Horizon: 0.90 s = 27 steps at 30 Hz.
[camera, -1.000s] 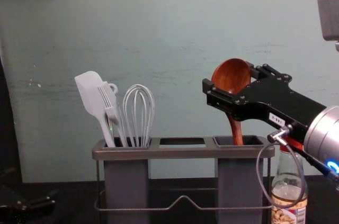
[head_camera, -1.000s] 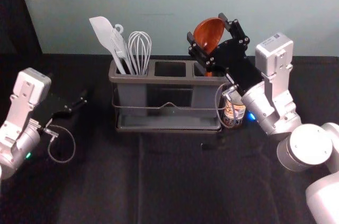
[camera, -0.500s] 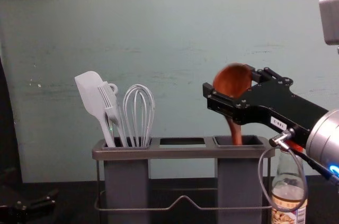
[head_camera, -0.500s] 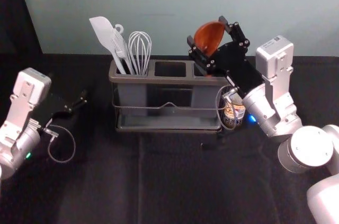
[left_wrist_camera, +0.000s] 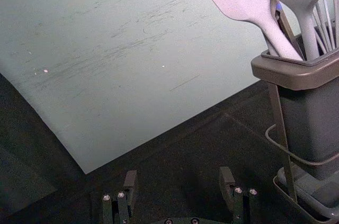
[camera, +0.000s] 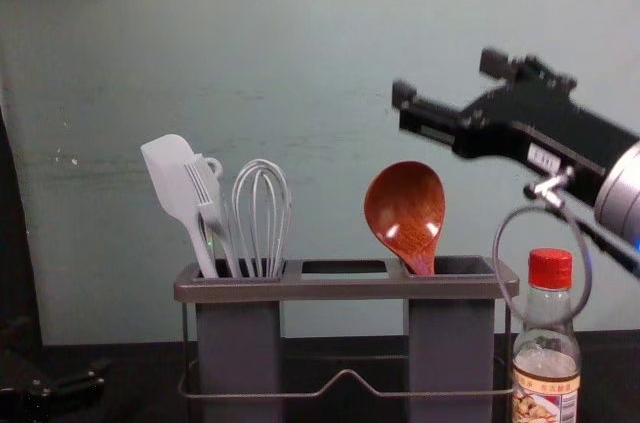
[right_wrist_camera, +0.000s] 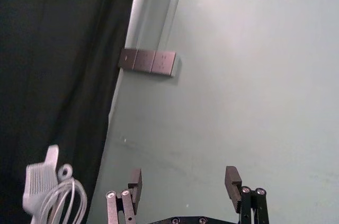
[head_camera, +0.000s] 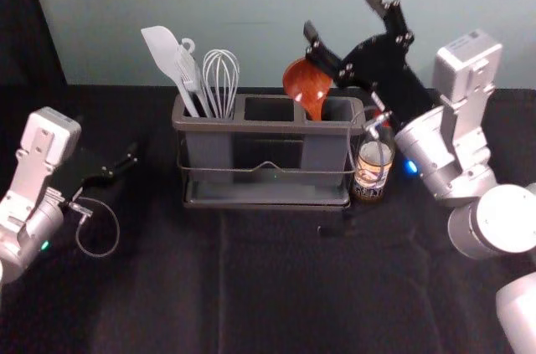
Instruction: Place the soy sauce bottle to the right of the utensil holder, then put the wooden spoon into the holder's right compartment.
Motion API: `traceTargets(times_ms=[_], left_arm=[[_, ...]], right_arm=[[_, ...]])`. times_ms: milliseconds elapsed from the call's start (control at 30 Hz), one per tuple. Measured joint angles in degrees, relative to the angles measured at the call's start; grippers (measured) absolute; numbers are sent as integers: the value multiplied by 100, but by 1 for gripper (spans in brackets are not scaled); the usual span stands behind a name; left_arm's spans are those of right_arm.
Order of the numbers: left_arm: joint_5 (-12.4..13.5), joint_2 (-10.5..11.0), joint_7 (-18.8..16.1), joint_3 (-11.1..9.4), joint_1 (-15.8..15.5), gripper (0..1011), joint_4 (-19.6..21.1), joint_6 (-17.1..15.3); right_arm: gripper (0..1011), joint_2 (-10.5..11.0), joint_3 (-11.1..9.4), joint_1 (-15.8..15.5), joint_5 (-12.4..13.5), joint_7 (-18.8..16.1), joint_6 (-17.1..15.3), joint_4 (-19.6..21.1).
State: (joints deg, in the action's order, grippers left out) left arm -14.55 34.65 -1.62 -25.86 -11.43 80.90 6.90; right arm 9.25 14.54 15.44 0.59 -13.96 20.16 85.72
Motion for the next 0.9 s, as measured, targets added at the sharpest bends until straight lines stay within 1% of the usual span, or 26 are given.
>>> traceTargets(times_ms=[167, 267, 433, 567, 600, 767, 800, 867, 900], left_arm=[[0, 0, 0, 0, 0, 1000, 0, 0], [0, 0, 0, 0, 0, 1000, 0, 0], [0, 0, 0, 0, 0, 1000, 0, 0], [0, 0, 0, 0, 0, 1000, 0, 0], [0, 0, 0, 0, 0, 1000, 0, 0], [0, 0, 0, 0, 0, 1000, 0, 0], [0, 0, 0, 0, 0, 1000, 0, 0], [0, 0, 0, 0, 0, 1000, 0, 0], [0, 0, 0, 0, 0, 1000, 0, 0]], right_arm=[[1002, 36, -65, -14, 37, 12, -7, 231], [1002, 51, -96, -20, 44, 20, -7, 279], [1002, 106, -219, -31, 47, 60, -7, 335], [1002, 167, -356, -38, 71, 90, -7, 383], [1002, 204, -429, -43, 86, 104, -7, 405], [1002, 344, -640, -76, 94, 117, -24, 466], [1003, 403, -715, -95, 61, 140, -71, 483], [1002, 466, -787, -118, -17, 180, -161, 500], [1003, 531, -852, -143, -91, 214, -254, 507]])
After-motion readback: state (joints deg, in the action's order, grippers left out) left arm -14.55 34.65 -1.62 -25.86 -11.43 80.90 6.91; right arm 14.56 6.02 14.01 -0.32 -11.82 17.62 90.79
